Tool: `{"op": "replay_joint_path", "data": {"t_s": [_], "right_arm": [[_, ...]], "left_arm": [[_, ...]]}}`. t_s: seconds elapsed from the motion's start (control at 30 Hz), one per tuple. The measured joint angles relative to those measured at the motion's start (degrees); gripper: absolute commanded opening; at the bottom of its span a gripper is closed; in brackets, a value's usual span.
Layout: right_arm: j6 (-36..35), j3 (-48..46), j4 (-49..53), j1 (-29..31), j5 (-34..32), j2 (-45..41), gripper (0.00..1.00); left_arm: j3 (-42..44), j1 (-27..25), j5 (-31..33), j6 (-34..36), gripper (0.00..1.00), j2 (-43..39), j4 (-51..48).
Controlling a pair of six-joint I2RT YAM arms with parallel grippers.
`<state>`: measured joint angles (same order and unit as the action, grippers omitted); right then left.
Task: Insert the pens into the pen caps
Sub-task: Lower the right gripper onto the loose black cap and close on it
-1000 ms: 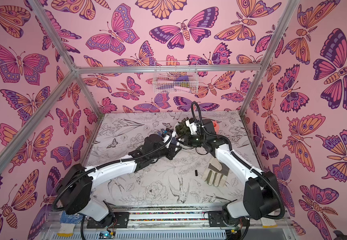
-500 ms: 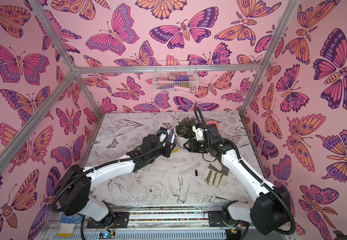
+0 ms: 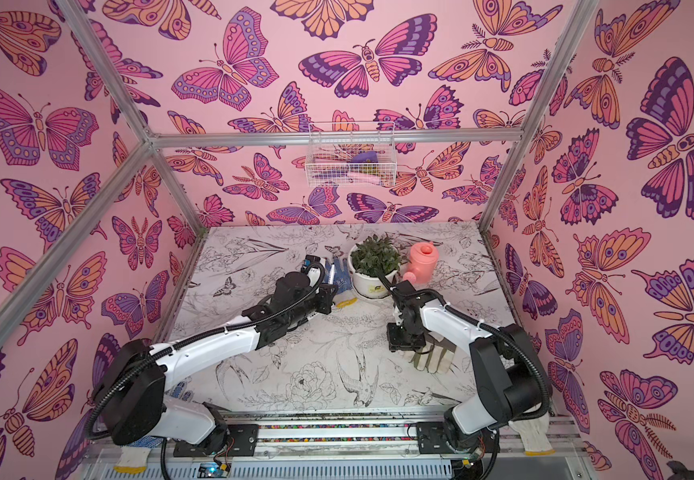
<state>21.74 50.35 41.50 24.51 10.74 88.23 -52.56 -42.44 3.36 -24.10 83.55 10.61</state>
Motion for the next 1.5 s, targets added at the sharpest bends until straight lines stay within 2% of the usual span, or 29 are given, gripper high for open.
{"op": "replay_joint_path", "data": {"t_s": [0.37, 0.57, 0.73, 0.83, 0.93, 1.1, 1.37, 1.5], "right_arm": [[-1.1, 4.4, 0.2, 3.9, -4.3, 7.7, 0.32], [-1.6, 6.2, 1.0, 5.7, -8.4, 9.4, 0.09], [-1.9, 6.1, -0.6, 5.9, -8.4, 8.1, 0.04], [-1.4, 6.1, -1.9, 5.5, -7.2, 2.7, 0.04], [-0.2, 7.2, -4.2, 3.7, -5.0, -6.7, 0.05], [2.8, 11.3, -13.7, 1.5, -0.6, -17.6, 0.05], [8.7, 13.9, -29.5, 1.4, 10.1, -16.2, 0.05], [10.6, 14.3, -32.9, 1.4, 13.6, -13.5, 0.06]], "left_arm": [[0.7, 0.0, 0.1, 0.0, 0.00, -0.2, 0.0], [0.7, 0.0, -0.1, 0.0, 0.00, -0.2, 0.0], [0.7, 0.0, -2.3, 1.0, 0.00, -0.2, 0.0], [0.7, 0.0, -5.0, 2.3, 0.00, -0.2, 0.0], [0.7, -0.3, -7.9, 3.5, 0.00, -0.2, 0.2], [2.3, -2.3, -11.3, 6.0, 0.00, -0.2, 3.6], [4.0, -4.9, -14.2, 7.5, 0.00, -0.2, 7.4], [4.0, -5.2, -14.1, 7.8, 0.00, -0.2, 8.0]]}}
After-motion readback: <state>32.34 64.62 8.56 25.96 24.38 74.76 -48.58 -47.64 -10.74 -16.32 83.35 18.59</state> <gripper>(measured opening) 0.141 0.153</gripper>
